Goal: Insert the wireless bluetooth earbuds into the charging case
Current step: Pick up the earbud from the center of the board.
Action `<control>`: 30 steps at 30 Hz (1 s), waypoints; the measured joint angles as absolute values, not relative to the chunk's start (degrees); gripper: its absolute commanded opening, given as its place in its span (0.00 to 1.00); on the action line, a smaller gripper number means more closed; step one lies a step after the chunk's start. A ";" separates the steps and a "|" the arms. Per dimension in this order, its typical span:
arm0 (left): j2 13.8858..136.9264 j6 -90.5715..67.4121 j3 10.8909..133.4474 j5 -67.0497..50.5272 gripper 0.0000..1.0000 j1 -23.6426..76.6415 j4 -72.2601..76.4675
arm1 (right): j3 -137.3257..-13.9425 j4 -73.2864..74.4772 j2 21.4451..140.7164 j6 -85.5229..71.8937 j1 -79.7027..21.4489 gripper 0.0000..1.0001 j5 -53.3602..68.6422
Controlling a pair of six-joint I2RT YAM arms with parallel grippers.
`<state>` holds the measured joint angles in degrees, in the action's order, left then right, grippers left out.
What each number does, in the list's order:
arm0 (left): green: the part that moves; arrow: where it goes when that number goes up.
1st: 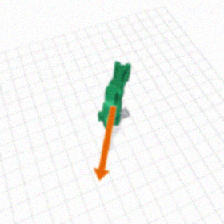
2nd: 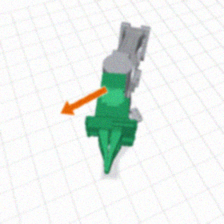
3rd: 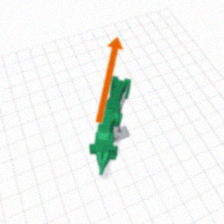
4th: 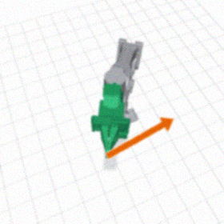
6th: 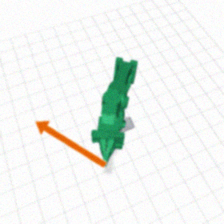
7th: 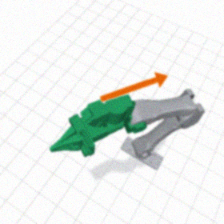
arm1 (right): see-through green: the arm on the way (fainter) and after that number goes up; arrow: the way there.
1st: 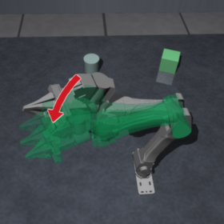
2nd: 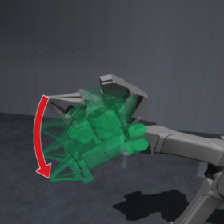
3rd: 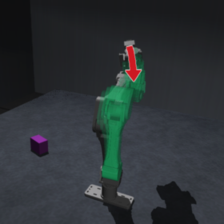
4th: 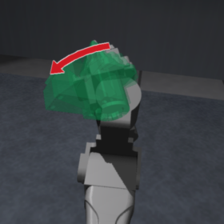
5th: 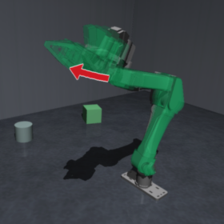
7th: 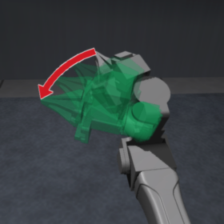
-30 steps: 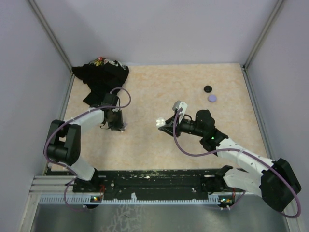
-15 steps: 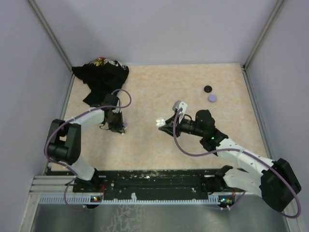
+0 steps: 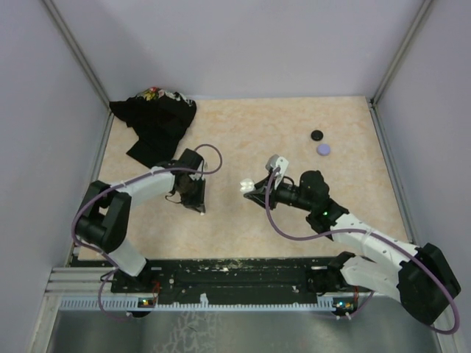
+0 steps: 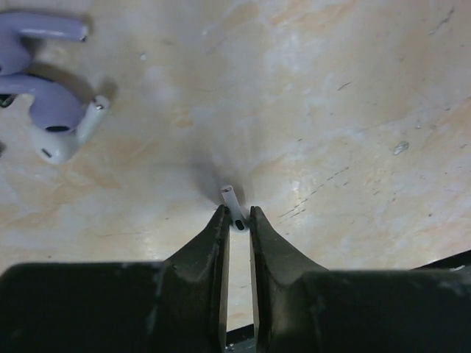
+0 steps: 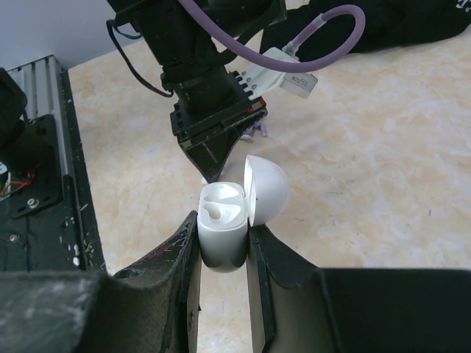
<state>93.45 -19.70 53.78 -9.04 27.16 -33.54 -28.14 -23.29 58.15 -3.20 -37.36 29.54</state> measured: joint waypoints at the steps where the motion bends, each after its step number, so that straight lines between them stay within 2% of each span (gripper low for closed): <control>1: 93.67 -19.70 54.17 -8.99 0.22 27.81 -33.58 | -27.99 -23.40 57.93 -3.22 -37.36 0.00 29.26; 16: 95.68 -22.92 57.04 -1.10 0.54 31.64 -35.22 | -26.59 -24.71 55.22 -3.22 -37.36 0.00 25.50; 30: 95.07 -25.47 56.47 6.74 0.55 32.75 -38.57 | -26.24 -25.10 55.22 -3.62 -37.36 0.00 25.50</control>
